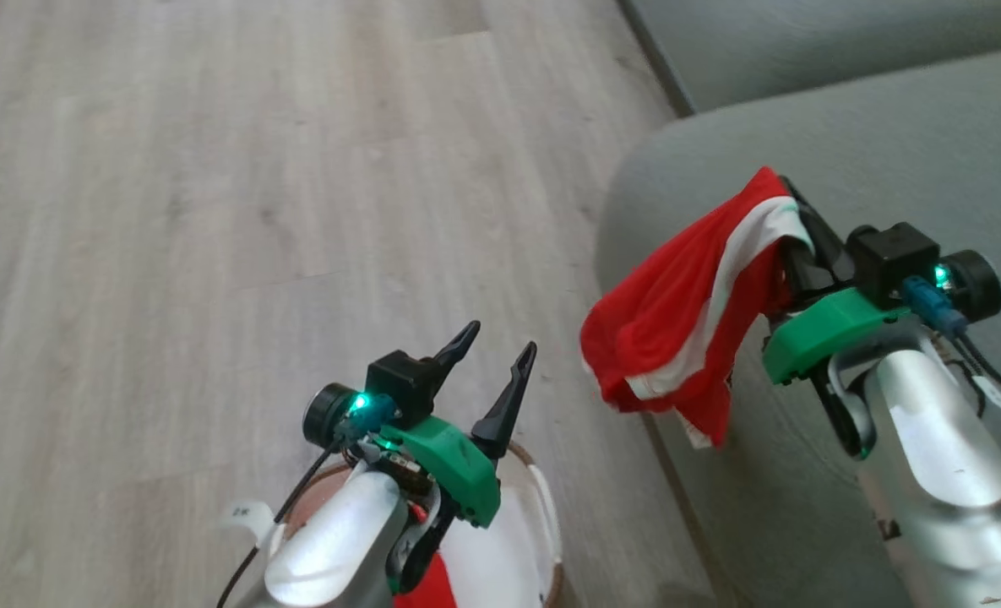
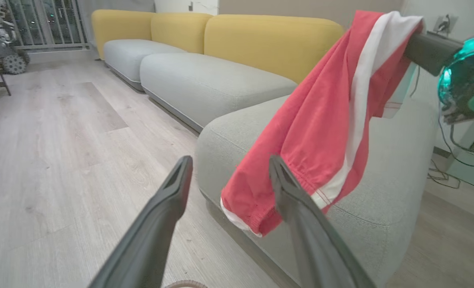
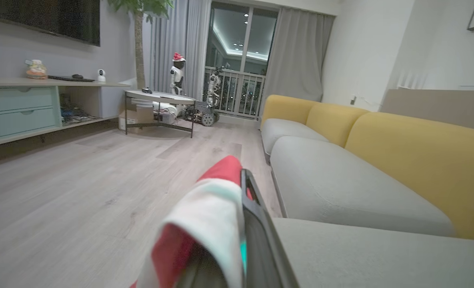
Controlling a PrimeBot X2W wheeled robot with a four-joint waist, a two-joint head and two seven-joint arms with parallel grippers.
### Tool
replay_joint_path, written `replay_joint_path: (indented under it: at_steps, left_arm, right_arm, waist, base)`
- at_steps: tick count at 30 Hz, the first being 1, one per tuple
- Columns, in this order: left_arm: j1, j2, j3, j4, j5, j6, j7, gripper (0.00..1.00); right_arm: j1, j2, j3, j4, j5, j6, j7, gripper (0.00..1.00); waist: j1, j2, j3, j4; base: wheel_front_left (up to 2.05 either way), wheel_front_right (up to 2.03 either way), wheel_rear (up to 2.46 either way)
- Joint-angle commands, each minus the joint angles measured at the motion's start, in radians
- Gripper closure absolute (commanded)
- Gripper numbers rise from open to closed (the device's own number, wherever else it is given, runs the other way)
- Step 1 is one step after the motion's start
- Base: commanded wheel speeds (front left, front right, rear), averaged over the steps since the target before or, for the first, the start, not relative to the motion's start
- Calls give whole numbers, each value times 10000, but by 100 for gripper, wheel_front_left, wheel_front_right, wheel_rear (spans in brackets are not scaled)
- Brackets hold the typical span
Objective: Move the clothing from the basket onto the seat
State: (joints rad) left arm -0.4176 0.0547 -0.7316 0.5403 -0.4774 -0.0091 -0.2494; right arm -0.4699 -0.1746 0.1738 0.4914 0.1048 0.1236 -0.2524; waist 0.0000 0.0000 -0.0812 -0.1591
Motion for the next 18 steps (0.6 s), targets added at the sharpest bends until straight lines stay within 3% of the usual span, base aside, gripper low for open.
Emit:
replay_joint_path:
  at_steps: [1, 10, 18]
  left_arm:
    - [-354, 6, 417, -399, 163, -53, -123, 0]
    - [-276, -40, 349, -553, 382, -129, -123, 0]
    - [-493, -43, 106, -965, 412, 52, -123, 0]
  right_arm:
    - [-432, -139, 105, -493, -67, 71, -94, 100]
    - [-516, -483, 167, -764, 43, 71, 9, 100]
    - [-847, -838, 134, -557, 225, 71, 138, 100]
  waist:
    - [0, 0, 237, -665]
    - [0, 0, 673, -1494]
    - [0, 0, 1216, -1346]
  base:
    - [0, 0, 0]
    - [0, 0, 0]
    - [0, 0, 0]
